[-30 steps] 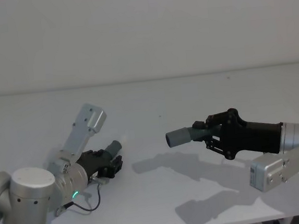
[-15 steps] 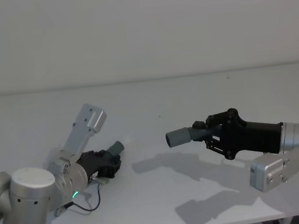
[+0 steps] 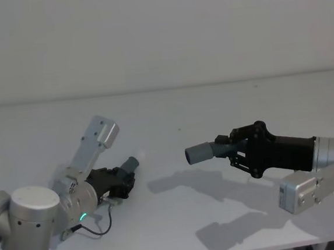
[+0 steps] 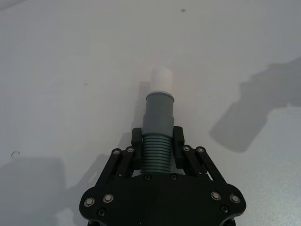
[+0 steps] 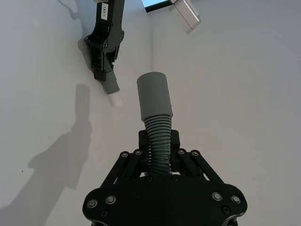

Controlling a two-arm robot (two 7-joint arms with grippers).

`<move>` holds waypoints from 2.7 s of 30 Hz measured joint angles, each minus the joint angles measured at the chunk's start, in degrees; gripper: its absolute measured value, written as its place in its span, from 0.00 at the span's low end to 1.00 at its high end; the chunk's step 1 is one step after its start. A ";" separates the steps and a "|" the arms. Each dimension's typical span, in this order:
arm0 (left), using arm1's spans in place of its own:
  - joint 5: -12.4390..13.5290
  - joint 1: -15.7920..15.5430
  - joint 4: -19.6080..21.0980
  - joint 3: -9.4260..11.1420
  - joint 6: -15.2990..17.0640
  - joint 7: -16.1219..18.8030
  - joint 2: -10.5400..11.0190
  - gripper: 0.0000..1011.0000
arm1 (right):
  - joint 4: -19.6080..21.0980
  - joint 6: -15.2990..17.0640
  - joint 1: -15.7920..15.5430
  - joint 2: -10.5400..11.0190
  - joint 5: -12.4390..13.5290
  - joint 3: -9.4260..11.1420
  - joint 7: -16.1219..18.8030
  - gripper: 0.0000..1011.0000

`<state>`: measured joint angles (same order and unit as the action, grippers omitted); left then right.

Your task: Use both hands to pick up one end of the pipe from the table, align the ends, and insert them.

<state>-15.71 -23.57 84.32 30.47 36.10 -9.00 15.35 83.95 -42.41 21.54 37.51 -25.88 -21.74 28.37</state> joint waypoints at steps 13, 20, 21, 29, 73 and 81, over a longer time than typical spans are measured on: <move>0.25 -2.99 -2.73 2.02 -5.89 -8.18 2.08 0.34 | 0.00 0.00 0.00 0.00 0.00 0.00 0.00 0.21; 0.40 -5.79 -4.37 2.97 -10.87 -14.13 3.37 0.34 | 0.00 0.00 0.00 0.00 0.00 0.00 0.00 0.21; 0.42 -6.22 -4.53 3.05 -11.42 -14.72 3.58 0.34 | 0.00 0.00 0.00 0.00 0.00 0.00 0.00 0.21; 0.54 -10.51 -6.19 3.93 -17.90 -22.12 5.66 0.34 | 0.00 0.00 0.00 -0.01 0.00 0.00 0.00 0.21; -5.00 -16.87 -2.08 7.54 -22.89 -45.41 17.82 0.34 | 0.00 0.00 0.00 0.00 0.00 0.00 0.00 0.21; -5.99 -15.70 -0.36 7.76 -22.00 -44.72 18.12 0.34 | 0.00 0.00 0.00 0.00 0.00 0.00 0.00 0.21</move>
<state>-21.69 -39.27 83.96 38.24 14.10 -53.72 33.47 83.95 -42.41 21.54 37.51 -25.88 -21.74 28.36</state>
